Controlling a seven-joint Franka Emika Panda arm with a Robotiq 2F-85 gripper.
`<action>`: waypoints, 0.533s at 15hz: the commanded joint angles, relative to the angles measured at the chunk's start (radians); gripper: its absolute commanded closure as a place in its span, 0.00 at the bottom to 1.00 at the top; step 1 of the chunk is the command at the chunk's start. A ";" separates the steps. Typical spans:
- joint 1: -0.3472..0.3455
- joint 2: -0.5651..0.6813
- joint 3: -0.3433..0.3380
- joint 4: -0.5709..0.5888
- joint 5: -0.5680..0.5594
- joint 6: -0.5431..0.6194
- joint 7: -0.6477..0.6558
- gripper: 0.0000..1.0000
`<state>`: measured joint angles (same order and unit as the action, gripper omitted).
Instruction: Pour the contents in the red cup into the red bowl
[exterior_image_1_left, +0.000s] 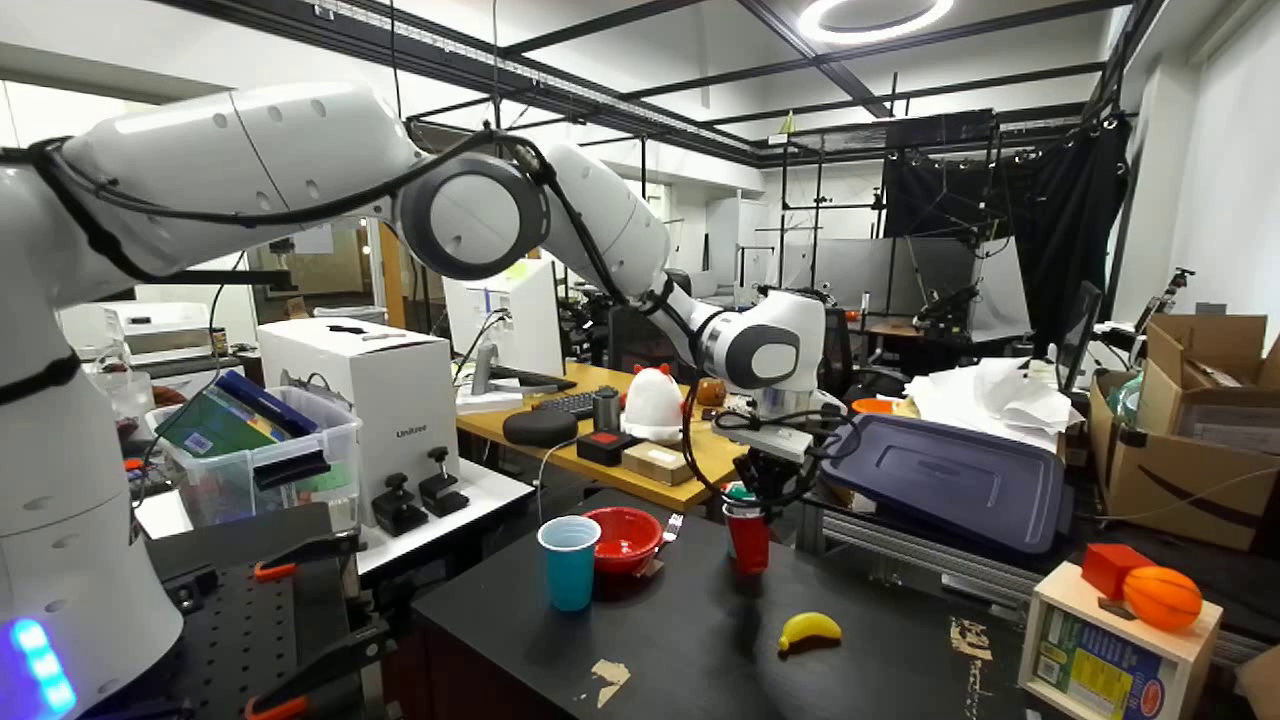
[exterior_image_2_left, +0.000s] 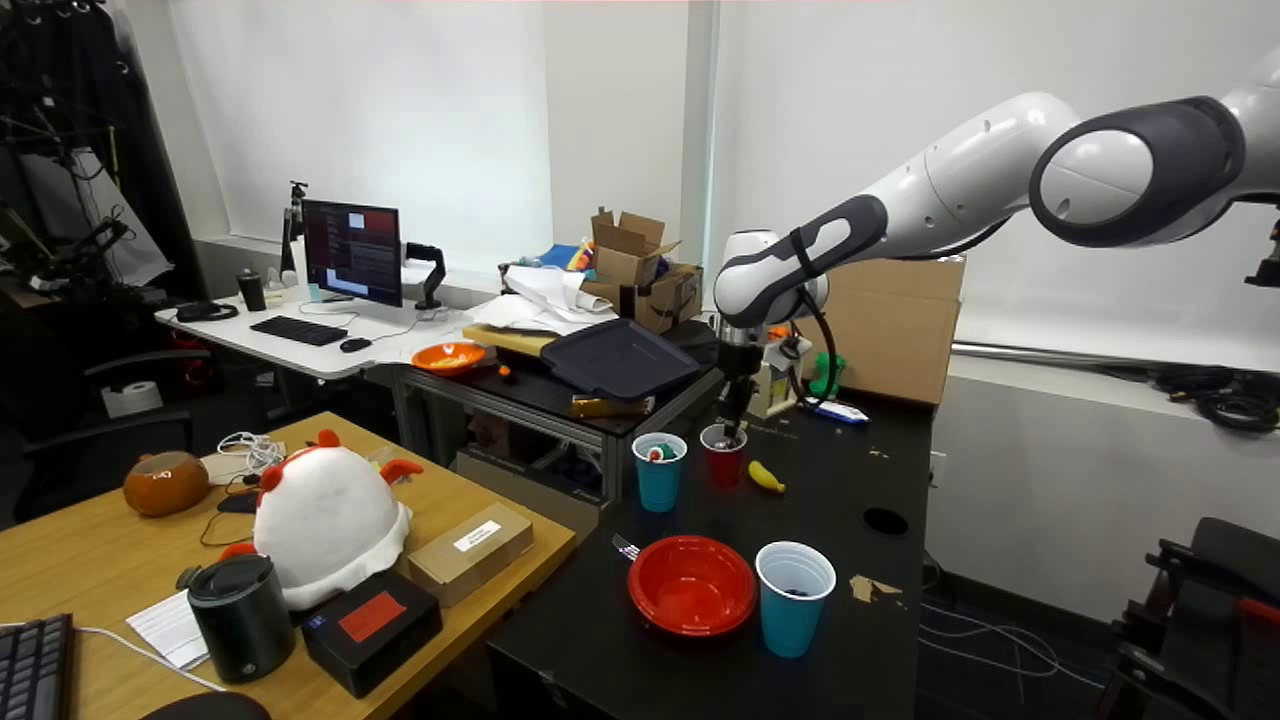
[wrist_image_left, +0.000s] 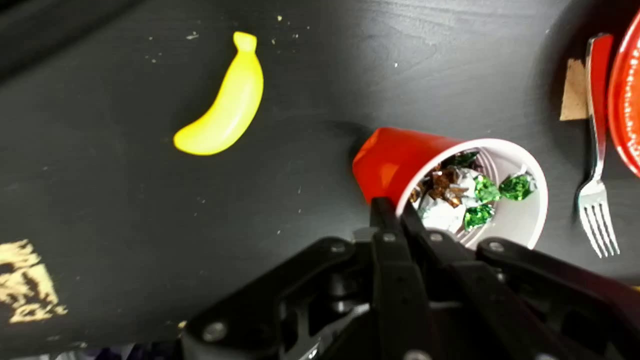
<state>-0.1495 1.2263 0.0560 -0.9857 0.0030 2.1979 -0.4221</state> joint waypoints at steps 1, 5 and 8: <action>0.083 -0.156 -0.072 -0.175 -0.061 0.061 0.131 0.99; 0.176 -0.260 -0.122 -0.287 -0.153 0.054 0.235 0.99; 0.228 -0.336 -0.130 -0.376 -0.208 0.042 0.290 0.99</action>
<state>0.0314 1.0118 -0.0503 -1.2050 -0.1539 2.2326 -0.1921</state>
